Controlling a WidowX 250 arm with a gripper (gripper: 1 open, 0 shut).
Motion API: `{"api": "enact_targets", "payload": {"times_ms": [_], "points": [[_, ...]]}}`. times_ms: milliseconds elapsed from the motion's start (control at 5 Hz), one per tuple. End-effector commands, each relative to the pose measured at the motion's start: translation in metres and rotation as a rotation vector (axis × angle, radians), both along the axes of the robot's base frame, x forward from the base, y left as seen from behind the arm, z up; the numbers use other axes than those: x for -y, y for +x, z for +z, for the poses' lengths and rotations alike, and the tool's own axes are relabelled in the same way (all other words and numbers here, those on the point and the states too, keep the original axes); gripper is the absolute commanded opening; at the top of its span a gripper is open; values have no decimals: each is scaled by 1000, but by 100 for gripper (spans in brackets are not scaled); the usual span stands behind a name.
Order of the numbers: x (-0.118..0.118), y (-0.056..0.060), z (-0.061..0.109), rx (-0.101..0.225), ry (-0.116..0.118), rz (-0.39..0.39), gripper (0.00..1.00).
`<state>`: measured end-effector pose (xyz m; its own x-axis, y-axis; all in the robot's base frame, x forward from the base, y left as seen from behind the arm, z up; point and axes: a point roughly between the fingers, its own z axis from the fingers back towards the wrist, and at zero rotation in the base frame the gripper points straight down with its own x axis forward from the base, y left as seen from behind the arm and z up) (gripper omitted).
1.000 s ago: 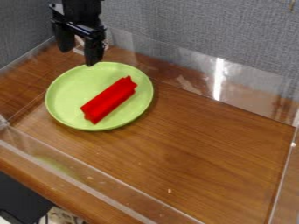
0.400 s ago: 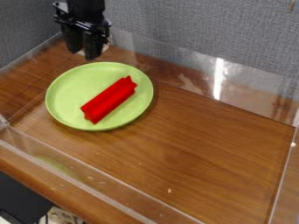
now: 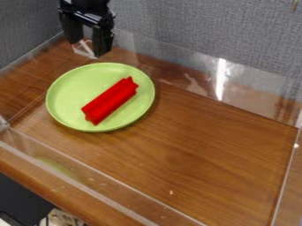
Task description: Put the red object on the green plate
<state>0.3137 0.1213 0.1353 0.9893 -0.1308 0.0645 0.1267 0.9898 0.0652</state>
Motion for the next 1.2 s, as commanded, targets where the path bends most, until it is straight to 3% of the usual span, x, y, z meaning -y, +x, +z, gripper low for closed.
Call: {"api": "enact_targets", "payload": {"times_ms": [0,200,400,600,1000], "points": [[-12,6,13,66,25,41,100],[-3,6,11,47,17,50,100],[-11,14,-2,40,32,128,100],[-14,17,0,64,40,194,100],[-3,16,29,106,46,80,100]]}}
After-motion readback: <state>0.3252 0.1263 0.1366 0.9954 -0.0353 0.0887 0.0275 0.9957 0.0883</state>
